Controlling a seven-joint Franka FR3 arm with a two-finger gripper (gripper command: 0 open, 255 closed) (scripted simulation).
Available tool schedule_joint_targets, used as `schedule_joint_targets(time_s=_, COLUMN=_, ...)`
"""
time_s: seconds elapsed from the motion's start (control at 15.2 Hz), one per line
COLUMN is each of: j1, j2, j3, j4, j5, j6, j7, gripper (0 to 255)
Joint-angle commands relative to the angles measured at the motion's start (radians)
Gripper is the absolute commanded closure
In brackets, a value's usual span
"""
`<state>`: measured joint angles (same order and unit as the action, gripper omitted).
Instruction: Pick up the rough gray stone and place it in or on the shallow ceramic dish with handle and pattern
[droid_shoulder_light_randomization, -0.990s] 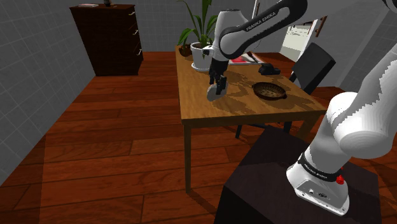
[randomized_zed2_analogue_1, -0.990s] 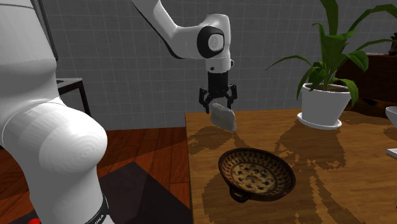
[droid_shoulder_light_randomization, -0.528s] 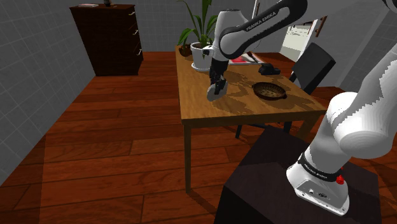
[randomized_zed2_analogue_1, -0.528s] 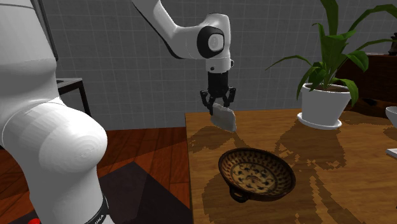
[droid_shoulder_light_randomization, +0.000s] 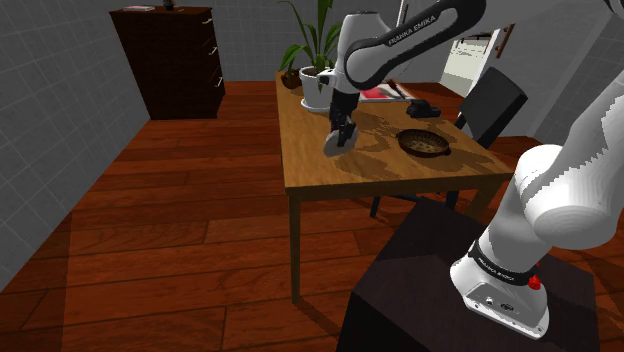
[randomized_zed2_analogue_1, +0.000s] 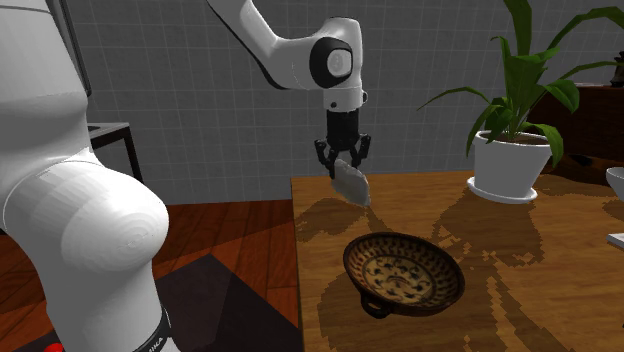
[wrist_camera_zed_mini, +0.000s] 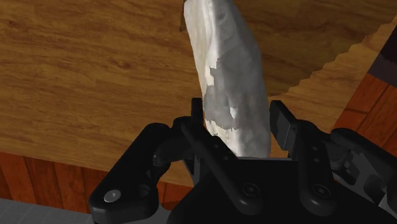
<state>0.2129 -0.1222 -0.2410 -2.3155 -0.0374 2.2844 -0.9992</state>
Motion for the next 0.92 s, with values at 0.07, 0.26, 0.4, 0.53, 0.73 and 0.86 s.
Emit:
schedule_joint_targets(time_s=0.07, j1=0.0, j2=-0.018, j3=0.001, j4=0.021, j5=-0.004, j6=-0.039, j7=0.003, gripper=255)
schedule_joint_targets(time_s=0.26, j1=-0.001, j2=-0.036, j3=0.003, j4=0.045, j5=-0.008, j6=-0.08, j7=0.006, gripper=255)
schedule_joint_targets(time_s=0.4, j1=-0.001, j2=-0.047, j3=0.005, j4=0.062, j5=-0.01, j6=-0.108, j7=0.008, gripper=255)
schedule_joint_targets(time_s=0.53, j1=0.0, j2=-0.056, j3=0.006, j4=0.08, j5=-0.012, j6=-0.135, j7=0.009, gripper=255)
schedule_joint_targets(time_s=0.73, j1=0.0, j2=-0.069, j3=0.008, j4=0.108, j5=-0.014, j6=-0.176, j7=0.011, gripper=255)
schedule_joint_targets(time_s=0.86, j1=0.0, j2=-0.077, j3=0.009, j4=0.128, j5=-0.015, j6=-0.203, j7=0.012, gripper=255)
